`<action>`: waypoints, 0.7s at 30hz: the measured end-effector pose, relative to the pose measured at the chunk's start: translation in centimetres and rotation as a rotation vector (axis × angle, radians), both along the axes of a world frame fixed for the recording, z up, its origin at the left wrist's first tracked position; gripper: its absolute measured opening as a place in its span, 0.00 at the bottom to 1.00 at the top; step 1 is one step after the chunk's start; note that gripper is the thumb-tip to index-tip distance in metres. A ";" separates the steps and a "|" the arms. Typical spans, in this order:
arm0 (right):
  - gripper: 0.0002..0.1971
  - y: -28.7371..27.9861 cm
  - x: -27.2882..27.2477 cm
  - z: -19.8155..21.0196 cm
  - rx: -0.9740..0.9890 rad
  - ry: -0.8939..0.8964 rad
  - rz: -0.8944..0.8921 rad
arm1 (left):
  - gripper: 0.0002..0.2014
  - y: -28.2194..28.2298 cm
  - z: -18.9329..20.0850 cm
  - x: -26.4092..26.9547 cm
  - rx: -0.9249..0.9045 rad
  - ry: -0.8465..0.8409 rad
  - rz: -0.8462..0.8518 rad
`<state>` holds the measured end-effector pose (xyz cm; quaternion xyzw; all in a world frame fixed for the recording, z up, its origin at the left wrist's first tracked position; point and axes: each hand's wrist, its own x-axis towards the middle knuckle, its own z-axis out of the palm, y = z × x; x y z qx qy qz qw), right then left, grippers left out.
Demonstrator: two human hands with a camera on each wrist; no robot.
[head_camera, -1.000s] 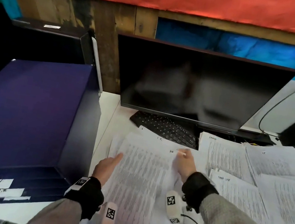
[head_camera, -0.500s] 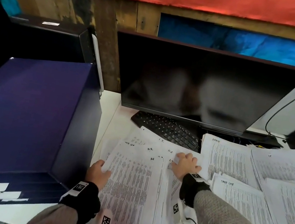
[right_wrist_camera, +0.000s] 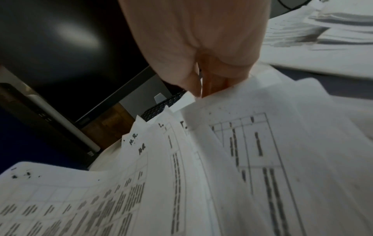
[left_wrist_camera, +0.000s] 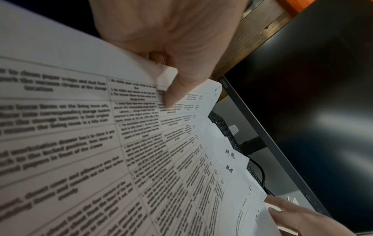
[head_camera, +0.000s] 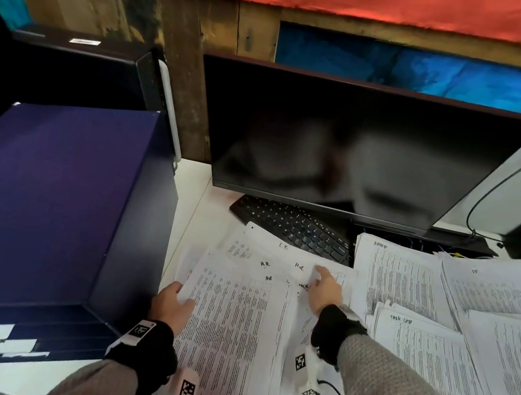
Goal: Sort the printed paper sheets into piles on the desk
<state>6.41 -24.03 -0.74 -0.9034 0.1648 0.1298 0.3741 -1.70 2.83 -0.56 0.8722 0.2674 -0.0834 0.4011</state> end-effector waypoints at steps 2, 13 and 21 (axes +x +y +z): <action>0.24 -0.1 0.6 -0.1 -0.006 0.064 0.045 | 0.08 0.0 0.1 -0.1 -0.001 0.006 0.006; 0.22 -0.7 2.8 -0.7 0.038 0.002 -0.032 | 0.02 0.4 -0.7 0.2 -0.001 0.018 0.047; 0.16 -0.8 2.8 -0.8 0.037 0.045 0.013 | 0.02 0.3 -0.9 0.2 0.006 0.013 0.047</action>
